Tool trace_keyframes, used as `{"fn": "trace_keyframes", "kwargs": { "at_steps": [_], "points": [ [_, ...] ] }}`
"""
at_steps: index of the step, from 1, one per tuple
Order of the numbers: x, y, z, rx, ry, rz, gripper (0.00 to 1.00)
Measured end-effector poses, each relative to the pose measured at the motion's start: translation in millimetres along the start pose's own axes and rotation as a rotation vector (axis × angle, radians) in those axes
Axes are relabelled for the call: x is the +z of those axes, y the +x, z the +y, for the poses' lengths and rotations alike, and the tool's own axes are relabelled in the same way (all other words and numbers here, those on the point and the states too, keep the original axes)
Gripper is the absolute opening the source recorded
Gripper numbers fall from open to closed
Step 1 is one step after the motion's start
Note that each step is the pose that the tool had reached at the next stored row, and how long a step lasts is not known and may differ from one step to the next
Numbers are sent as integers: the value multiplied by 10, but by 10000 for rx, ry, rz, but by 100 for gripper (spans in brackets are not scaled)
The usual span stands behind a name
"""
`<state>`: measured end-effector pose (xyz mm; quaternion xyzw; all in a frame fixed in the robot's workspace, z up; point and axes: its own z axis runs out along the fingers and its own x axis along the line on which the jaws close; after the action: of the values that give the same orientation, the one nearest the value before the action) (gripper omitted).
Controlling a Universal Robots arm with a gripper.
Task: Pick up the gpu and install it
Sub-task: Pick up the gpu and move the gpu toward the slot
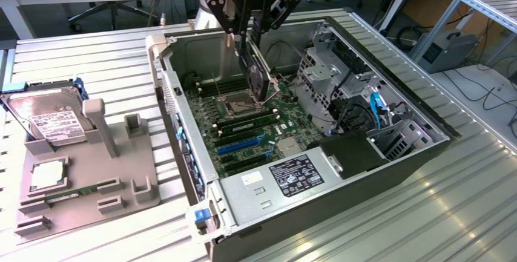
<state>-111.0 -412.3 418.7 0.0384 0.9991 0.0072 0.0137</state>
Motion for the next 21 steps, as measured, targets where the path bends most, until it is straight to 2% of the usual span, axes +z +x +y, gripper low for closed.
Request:
{"fn": "trace_keyframes", "kwargs": {
  "at_steps": [21],
  "points": [
    [15,-123,9,-1,52,-3,27]
  ]
}}
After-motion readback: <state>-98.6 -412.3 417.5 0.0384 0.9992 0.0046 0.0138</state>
